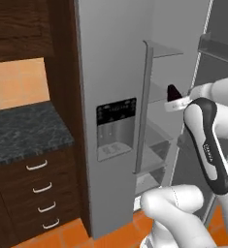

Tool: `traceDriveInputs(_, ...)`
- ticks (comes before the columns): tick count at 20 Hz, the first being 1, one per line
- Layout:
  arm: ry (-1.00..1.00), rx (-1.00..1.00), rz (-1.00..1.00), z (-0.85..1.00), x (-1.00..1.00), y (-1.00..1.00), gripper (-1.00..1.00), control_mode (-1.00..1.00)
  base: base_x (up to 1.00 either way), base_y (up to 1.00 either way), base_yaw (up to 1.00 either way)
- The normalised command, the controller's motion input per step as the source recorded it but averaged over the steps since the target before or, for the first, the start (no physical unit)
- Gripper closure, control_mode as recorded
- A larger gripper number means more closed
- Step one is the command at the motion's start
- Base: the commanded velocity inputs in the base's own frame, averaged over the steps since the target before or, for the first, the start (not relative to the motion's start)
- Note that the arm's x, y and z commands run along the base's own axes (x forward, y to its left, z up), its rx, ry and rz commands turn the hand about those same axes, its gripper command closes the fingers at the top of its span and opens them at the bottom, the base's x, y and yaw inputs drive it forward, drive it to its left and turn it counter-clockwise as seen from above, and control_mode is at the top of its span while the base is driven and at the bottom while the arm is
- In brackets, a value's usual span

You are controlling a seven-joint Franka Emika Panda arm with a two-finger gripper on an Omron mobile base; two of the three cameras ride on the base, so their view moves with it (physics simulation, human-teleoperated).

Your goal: Place one avocado and one chicken drumstick in each tupperware on the nearby counter, to pack two identical lunches.

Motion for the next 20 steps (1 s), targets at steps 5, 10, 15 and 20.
traceDriveInputs(5, 0.0, 0.0, 0.0, 0.0, 0.0, 0.0, 1.0, 1.0, -0.05, 1.0, 0.09)
traceDriveInputs(10, 0.0, 0.0, 0.0, 0.0, 0.0, 0.0, 1.0, 1.0, -0.05, 1.0, 0.27)
traceDriveInputs(15, 0.0, 0.0, 0.0, 0.0, 0.0, 0.0, 1.0, 1.0, -0.02, 1.0, 0.48)
traceDriveInputs(20, 0.0, 0.0, 0.0, 0.0, 0.0, 0.0, 1.0, 1.0, 0.03, 1.0, 0.47)
